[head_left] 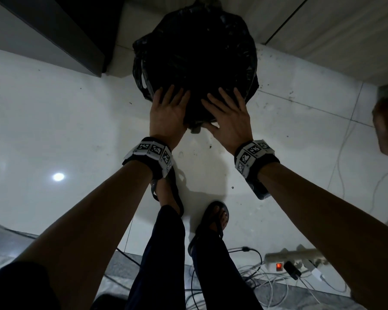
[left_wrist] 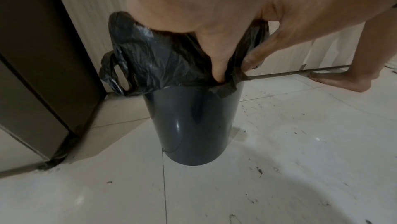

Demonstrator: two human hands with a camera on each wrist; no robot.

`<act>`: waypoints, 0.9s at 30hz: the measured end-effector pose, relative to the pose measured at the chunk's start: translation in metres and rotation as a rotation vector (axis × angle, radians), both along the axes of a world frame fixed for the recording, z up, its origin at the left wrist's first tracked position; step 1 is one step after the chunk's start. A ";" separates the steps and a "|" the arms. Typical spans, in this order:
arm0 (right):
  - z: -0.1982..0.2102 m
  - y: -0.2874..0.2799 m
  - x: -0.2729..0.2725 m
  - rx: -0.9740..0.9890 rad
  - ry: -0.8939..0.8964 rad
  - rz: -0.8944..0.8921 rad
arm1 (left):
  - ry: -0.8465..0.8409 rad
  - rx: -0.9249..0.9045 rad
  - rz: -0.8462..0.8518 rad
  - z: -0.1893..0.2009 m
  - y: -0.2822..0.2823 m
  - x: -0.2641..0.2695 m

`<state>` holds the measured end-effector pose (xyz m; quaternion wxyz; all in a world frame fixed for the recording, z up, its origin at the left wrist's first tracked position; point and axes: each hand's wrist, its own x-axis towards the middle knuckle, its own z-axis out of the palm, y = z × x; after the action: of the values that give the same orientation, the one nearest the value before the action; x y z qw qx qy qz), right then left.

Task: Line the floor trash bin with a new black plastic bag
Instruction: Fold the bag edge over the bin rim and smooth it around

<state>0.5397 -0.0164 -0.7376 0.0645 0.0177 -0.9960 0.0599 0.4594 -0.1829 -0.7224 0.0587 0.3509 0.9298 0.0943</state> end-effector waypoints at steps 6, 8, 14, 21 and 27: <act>0.006 0.009 -0.001 0.018 -0.068 0.054 | -0.006 -0.226 -0.097 0.004 -0.006 -0.014; 0.007 0.009 -0.001 0.023 -0.092 0.044 | -0.028 -0.248 -0.092 0.006 -0.005 -0.015; 0.020 0.018 -0.005 0.009 -0.131 0.074 | 0.018 -0.172 -0.152 0.020 -0.006 -0.025; 0.022 0.043 -0.022 0.111 -0.323 0.147 | -0.067 -0.300 -0.177 0.025 -0.016 -0.055; 0.022 0.050 -0.025 0.155 -0.336 0.109 | -0.022 -0.378 -0.192 0.022 -0.016 -0.063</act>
<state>0.5146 0.0334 -0.7160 -0.1077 0.0665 -0.9919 -0.0116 0.3961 -0.1989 -0.7004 0.1421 0.4195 0.8926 -0.0840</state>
